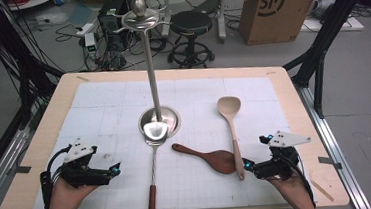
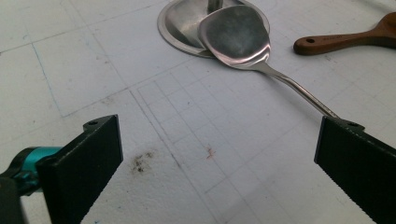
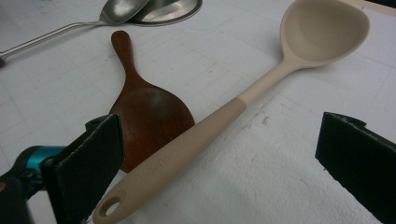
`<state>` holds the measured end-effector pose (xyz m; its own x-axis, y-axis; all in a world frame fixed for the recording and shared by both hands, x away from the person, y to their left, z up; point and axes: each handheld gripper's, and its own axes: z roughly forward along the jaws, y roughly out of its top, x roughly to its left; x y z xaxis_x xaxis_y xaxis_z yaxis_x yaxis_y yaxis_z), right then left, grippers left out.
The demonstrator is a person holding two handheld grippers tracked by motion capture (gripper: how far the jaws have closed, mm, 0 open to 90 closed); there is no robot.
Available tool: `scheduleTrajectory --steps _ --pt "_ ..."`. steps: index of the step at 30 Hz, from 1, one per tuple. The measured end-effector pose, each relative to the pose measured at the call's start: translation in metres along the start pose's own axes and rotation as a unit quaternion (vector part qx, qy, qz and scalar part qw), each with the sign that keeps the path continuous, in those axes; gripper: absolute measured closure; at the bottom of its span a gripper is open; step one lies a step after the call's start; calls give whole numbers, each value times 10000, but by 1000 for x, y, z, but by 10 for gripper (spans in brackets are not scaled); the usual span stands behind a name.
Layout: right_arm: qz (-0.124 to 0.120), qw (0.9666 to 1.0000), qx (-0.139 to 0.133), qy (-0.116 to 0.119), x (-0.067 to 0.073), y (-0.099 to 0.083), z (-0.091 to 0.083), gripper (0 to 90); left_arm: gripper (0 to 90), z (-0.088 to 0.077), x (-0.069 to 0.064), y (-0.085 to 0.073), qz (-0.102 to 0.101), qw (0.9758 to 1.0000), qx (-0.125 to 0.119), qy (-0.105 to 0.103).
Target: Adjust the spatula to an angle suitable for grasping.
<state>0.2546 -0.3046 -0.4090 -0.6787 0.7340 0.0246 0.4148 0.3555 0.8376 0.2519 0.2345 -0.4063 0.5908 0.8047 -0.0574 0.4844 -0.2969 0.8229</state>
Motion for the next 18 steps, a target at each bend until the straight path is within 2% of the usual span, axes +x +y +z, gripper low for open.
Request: scheduleTrajectory --steps 10,11,18 --pt "4 10000 8 -33 -2 -2 -1 6 17 3 1 1 9 10000 -37 -78" --pt "18 10000 5 -22 -3 -3 -1 6 17 4 1 1 -32 9999 -48 -152" --pt "-19 10000 -28 -57 0 -2 0 6 17 4 1 0 -43 9999 -57 -133"
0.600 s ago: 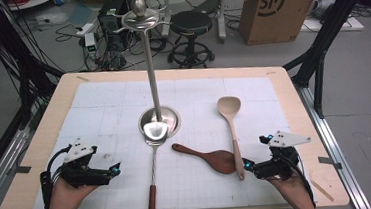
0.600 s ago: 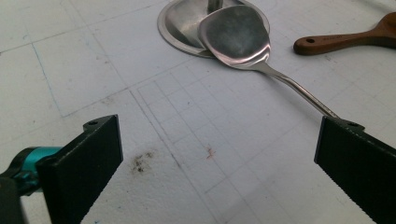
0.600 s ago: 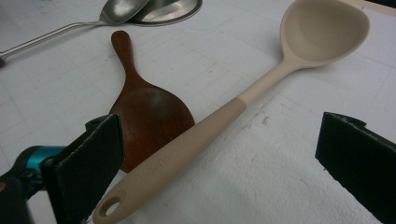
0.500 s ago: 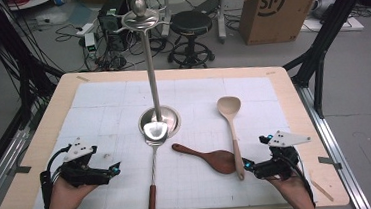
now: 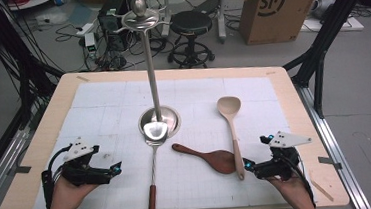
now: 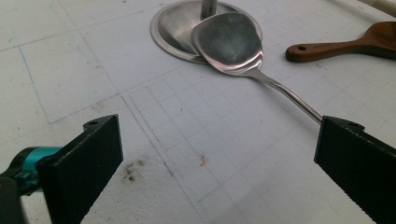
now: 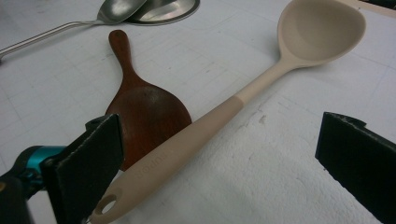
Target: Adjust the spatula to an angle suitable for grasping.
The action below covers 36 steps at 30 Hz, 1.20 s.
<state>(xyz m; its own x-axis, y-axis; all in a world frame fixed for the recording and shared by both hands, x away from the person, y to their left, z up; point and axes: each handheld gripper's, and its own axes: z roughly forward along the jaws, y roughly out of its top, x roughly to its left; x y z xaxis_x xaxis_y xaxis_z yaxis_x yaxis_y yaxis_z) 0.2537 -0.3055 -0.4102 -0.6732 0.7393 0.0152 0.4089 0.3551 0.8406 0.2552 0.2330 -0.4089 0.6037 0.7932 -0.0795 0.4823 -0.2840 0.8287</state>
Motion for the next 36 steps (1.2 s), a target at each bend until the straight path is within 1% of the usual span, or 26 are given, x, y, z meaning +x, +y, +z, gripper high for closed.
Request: scheduleTrajectory --steps 4,6,8,9,10,11,12,14,18,20,22,24,27,28,29,31,33,36 --pt "-8 10000 0 2 1 0 1 6 17 2 0 0 8 10000 46 -7" --pt "-36 10000 13 13 1 0 2 6 32 2 -1 0 36 10000 20 -31" --pt "-64 10000 25 25 2 0 2 6 36 2 -2 0 25 10000 12 -35" --pt "-73 10000 22 26 2 0 2 6 37 3 -3 0 11 10000 13 -70" --pt "-76 10000 20 19 2 0 2 6 59 2 -3 0 28 9999 8 -116" --pt "-65 10000 15 21 2 0 1 6 102 2 -3 0 63 9998 -9 -194" --pt "-68 10000 16 31 2 0 1 6 120 2 -4 0 73 9997 7 -217" --pt "-58 10000 9 42 2 0 1 6 129 3 -5 0 101 9996 7 -252" --pt "-79 10000 26 44 3 0 2 6 182 5 -7 1 144 9992 -5 -361" --pt "-98 9999 37 50 4 0 2 6 240 6 -9 1 211 9990 7 -403" --pt "-140 9999 33 56 4 1 2 6 262 6 -9 1 220 9988 25 -426" --pt "-132 9999 38 58 5 1 2 6 294 7 -10 1 244 9986 36 -460" --pt "-139 9999 59 75 5 1 3 6 337 8 -11 1 231 9978 40 -627" --pt "-139 9999 59 75 5 1 3 6 350 8 -11 1 231 9978 40 -627" --pt "-143 9998 79 87 5 0 4 6 367 10 -12 0 211 9968 76 -768" --pt "-149 9998 90 102 6 0 5 6 404 12 -14 -1 267 9963 127 -802" --pt "-164 9998 90 105 6 1 5 6 449 13 -16 0 309 9956 128 -873" --pt "-169 9998 89 107 6 1 5 6 518 13 -18 1 336 9952 113 -915"
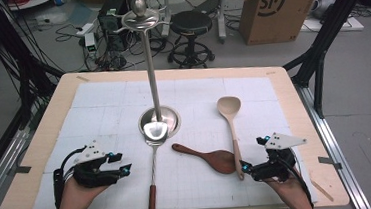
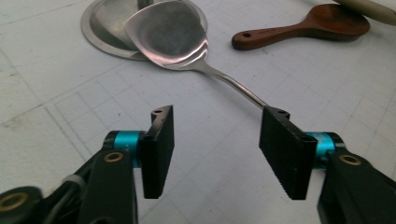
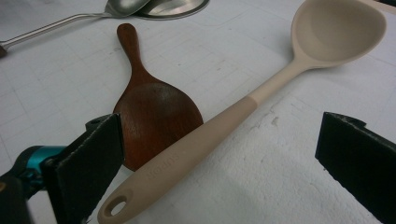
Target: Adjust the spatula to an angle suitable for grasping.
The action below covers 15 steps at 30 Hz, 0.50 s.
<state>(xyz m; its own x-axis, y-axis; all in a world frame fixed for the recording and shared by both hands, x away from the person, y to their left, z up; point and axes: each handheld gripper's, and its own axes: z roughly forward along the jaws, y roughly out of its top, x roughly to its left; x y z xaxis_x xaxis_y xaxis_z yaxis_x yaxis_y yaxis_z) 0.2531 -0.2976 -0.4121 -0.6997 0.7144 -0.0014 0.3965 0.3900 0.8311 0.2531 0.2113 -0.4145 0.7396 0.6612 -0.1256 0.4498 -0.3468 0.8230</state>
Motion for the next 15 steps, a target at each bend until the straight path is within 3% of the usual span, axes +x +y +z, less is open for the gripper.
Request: scheduleTrajectory --steps 15 --pt "4 10000 20 38 1 0 2 6 871 8 -4 0 227 9991 224 -284"
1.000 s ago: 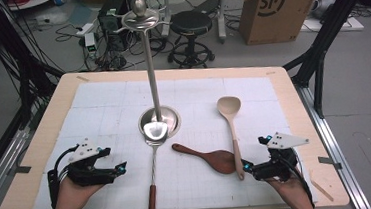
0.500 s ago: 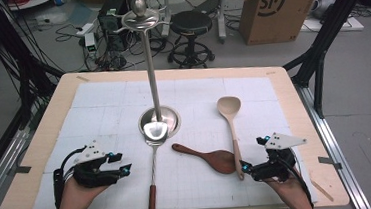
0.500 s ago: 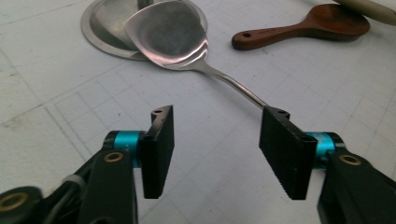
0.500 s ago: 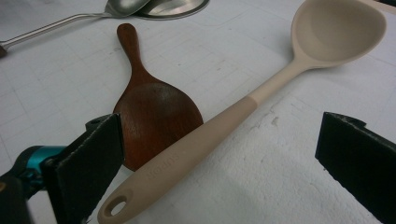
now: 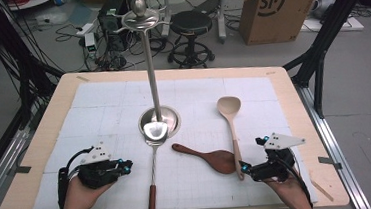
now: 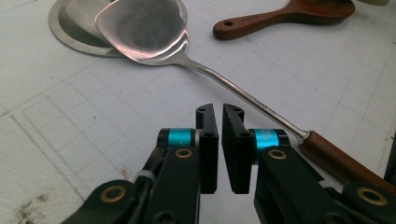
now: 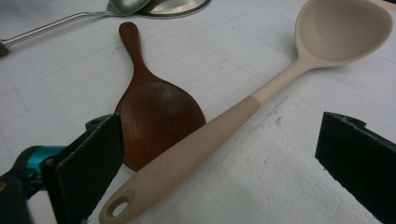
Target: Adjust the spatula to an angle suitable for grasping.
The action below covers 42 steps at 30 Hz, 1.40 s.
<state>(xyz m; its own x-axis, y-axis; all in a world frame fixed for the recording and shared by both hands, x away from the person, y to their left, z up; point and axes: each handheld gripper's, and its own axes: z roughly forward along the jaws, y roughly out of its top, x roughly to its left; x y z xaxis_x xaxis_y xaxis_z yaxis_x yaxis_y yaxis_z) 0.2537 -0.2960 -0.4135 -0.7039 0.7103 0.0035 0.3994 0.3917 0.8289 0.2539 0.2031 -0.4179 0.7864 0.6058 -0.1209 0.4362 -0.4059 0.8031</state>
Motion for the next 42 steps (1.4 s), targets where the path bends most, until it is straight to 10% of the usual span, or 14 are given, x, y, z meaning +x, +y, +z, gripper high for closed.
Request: scheduleTrajectory --steps 42 --pt "-49 9999 85 43 3 1 4 6 898 38 -35 14 536 9958 296 -683"
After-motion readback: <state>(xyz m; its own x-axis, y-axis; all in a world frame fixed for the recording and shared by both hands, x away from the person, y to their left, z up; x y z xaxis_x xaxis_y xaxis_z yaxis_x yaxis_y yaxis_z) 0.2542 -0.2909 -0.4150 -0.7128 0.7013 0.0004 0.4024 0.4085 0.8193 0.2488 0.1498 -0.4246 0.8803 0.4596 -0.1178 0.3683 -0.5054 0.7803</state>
